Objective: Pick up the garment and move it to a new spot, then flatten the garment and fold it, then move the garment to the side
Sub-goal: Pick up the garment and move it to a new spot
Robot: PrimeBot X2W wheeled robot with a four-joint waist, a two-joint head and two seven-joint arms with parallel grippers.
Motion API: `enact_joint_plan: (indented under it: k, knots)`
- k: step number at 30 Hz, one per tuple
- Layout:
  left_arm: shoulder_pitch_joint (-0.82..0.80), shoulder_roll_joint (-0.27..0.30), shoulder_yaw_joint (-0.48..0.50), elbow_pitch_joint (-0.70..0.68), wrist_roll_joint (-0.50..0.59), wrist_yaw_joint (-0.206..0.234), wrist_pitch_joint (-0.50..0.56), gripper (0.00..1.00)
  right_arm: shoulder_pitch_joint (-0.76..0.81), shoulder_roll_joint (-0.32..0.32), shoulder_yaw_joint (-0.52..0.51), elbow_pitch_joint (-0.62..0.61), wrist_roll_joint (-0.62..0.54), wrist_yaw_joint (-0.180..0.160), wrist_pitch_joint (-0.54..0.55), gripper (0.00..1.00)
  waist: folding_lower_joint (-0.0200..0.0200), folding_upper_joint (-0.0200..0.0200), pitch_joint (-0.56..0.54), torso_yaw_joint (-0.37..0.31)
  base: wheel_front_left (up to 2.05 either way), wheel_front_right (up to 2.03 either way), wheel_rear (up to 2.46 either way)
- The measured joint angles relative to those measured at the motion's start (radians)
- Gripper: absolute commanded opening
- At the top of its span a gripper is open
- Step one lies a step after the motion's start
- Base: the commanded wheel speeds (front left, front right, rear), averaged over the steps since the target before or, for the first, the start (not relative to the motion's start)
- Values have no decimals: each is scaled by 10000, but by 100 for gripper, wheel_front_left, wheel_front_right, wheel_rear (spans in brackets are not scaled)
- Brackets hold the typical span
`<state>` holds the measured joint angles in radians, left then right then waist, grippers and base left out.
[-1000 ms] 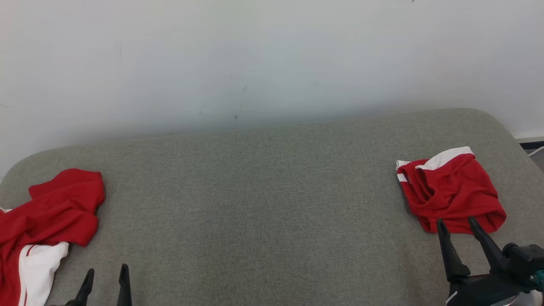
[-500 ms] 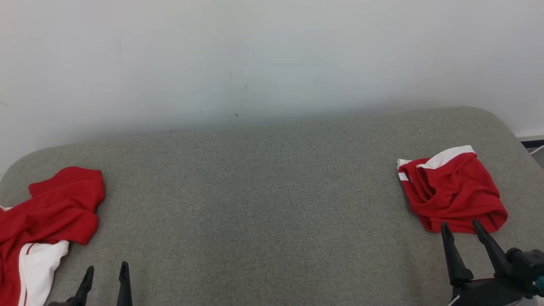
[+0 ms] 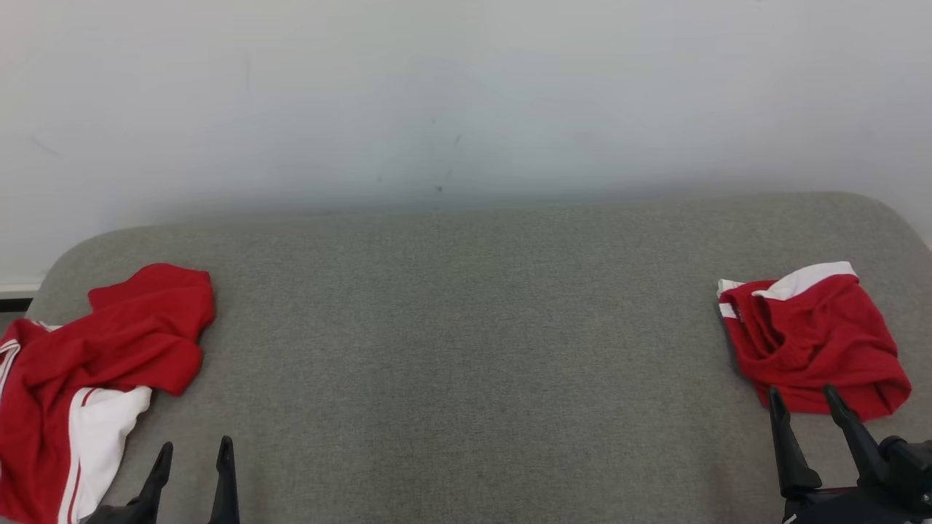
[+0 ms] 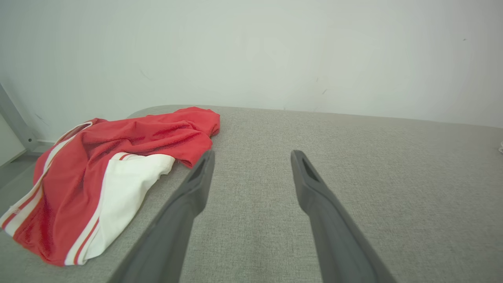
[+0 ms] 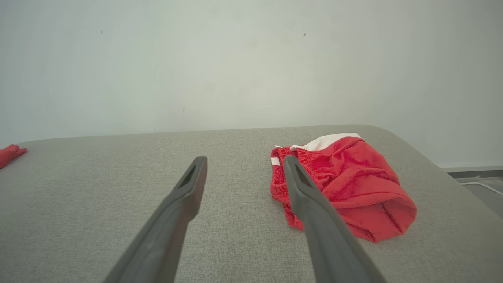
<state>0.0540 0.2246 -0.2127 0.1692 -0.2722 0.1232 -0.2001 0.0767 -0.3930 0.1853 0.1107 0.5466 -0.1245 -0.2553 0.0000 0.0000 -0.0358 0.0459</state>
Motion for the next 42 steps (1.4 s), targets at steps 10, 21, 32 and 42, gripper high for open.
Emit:
enact_joint_plan:
  k: [10,21,32,42]
  knots:
    - [51,17,468,-59,174,0,119,100,-244,324,437,186,-50,109,2,100,1,0,9,1036,0,0,0]
    - [566,-282,1490,-564,548,8,104,100,-1340,669,1145,721,-201,631,86,100,0,0,-76,2580,0,0,0]
    - [635,-616,1987,-681,698,8,121,100,-1785,683,1264,1126,-242,782,105,100,0,0,52,4129,0,0,0]
    - [652,-685,2150,-855,709,10,230,100,-2108,744,1436,1505,-301,913,174,100,0,0,210,4719,0,0,0]
